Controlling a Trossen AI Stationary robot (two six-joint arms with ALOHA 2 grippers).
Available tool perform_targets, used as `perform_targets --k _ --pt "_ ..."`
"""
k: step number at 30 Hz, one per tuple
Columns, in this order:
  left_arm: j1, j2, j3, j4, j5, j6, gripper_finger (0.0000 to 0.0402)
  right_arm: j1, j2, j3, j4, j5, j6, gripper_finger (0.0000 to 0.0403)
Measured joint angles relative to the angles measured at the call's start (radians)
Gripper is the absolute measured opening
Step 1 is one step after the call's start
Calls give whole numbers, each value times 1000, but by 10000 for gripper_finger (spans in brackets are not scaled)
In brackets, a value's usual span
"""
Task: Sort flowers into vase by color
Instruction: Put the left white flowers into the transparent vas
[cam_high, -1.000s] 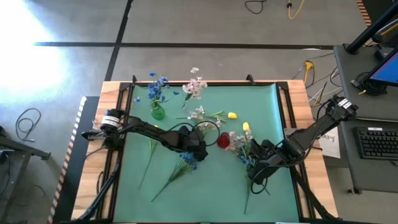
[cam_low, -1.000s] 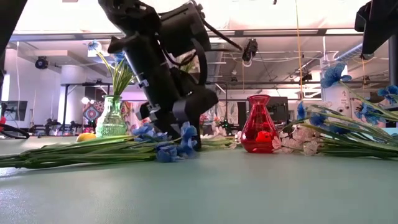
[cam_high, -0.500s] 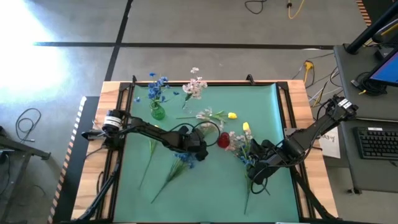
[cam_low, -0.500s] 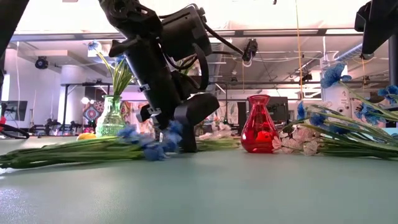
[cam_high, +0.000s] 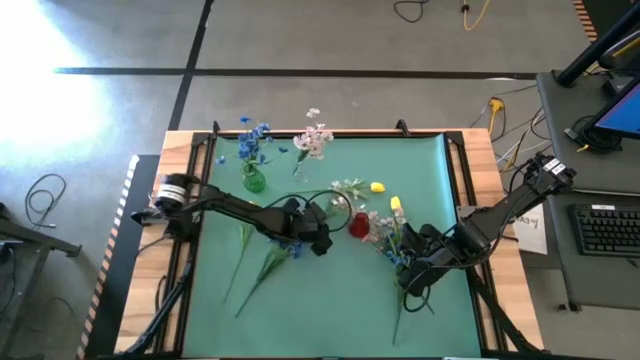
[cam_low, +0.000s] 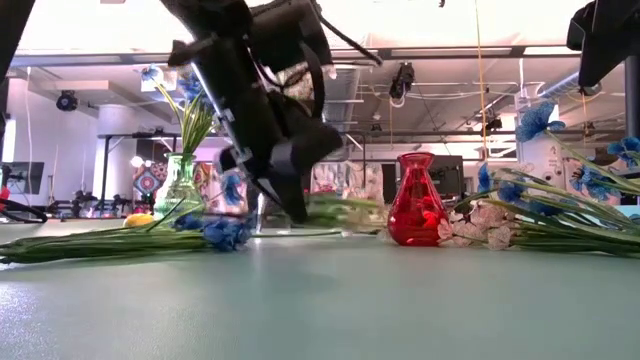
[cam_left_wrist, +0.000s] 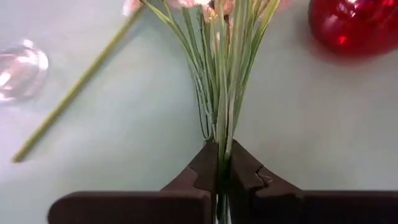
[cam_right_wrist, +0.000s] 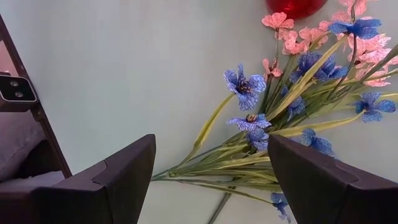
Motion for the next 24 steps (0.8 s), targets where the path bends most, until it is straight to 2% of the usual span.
perform_targets --k 7,16,21,24 --pt "-1 -111 0 -68 -16 58 0 0 0 0 5 14 -15 302" --pt "-18 -286 -2 -113 -18 184 0 0 0 0 22 83 -100 302" --pt "-43 -383 -3 -85 -17 282 0 0 0 0 86 161 -182 302" --pt "-61 -443 -13 -6 -17 370 0 0 0 0 143 197 -244 302"
